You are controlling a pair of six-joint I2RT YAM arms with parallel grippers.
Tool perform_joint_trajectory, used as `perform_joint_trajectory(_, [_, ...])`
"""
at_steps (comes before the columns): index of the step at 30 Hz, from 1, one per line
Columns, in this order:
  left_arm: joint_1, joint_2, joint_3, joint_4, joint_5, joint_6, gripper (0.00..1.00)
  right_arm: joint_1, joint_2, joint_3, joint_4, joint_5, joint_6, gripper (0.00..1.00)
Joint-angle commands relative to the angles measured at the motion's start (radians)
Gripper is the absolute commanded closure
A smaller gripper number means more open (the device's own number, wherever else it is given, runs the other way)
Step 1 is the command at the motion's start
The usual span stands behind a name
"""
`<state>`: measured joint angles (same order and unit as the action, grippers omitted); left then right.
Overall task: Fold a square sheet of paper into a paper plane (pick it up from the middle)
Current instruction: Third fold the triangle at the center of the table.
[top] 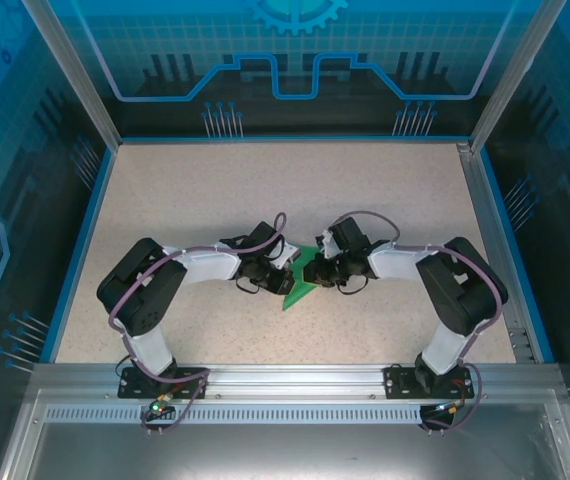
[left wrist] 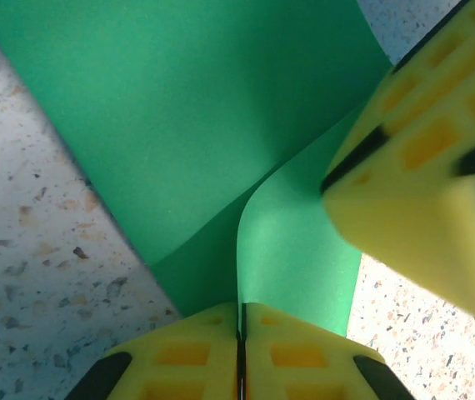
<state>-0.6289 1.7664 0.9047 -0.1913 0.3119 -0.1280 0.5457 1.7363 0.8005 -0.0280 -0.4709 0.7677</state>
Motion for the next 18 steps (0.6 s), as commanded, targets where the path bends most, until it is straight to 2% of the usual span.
perform_joint_trajectory(1, [0.008, 0.029, 0.016, -0.04, -0.003, 0.014, 0.89, 0.01, 0.052, -0.003, -0.017, 0.049, 0.006, 0.87])
perform_joint_trajectory(7, [0.008, -0.007, 0.026, -0.05, -0.013, -0.007, 0.85, 0.01, 0.071, -0.039, -0.04, 0.075, -0.014, 0.88])
perform_joint_trajectory(12, [0.008, -0.059, 0.057, -0.08, -0.042, -0.05, 0.68, 0.009, 0.072, -0.039, -0.052, 0.092, -0.018, 0.88])
perform_joint_trajectory(18, [0.008, -0.145, 0.049, -0.115, -0.022, -0.139, 0.65, 0.011, 0.074, -0.037, -0.046, 0.103, -0.001, 0.88])
